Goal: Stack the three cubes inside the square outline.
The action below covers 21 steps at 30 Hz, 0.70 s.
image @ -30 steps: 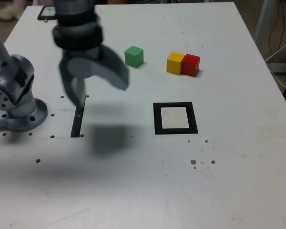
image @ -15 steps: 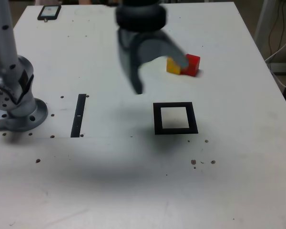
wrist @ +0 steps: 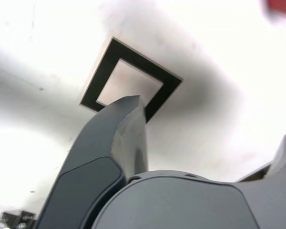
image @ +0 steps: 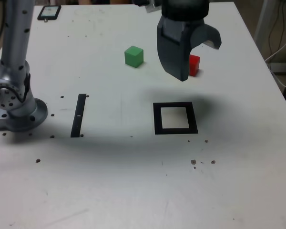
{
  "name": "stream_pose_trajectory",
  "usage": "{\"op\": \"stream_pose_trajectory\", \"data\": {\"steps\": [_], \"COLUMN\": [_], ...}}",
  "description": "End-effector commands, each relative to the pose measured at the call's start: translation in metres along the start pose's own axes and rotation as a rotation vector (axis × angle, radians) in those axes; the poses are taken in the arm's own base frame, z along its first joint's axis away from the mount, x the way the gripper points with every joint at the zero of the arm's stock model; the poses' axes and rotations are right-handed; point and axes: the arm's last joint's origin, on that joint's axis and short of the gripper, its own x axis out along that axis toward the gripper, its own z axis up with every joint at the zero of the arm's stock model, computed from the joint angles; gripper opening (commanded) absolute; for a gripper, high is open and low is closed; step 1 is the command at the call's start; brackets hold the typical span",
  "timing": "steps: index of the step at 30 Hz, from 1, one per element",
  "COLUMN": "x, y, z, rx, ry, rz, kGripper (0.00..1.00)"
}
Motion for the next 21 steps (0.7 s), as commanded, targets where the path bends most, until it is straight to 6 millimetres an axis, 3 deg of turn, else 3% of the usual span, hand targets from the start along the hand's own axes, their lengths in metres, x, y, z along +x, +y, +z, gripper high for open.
{"op": "stream_pose_trajectory", "data": {"steps": [1, 10, 21], "x": [0.003, 0.007, 0.047], "y": [0.012, 0.043, 0.036], "z": [0.011, 0.037, 0.072], "rx": [-0.058, -0.237, -0.338], "ry": [-0.006, -0.012, -0.031], "rz": [0.001, -0.005, 0.002], "kGripper": [0.99, 0.99, 0.99]}}
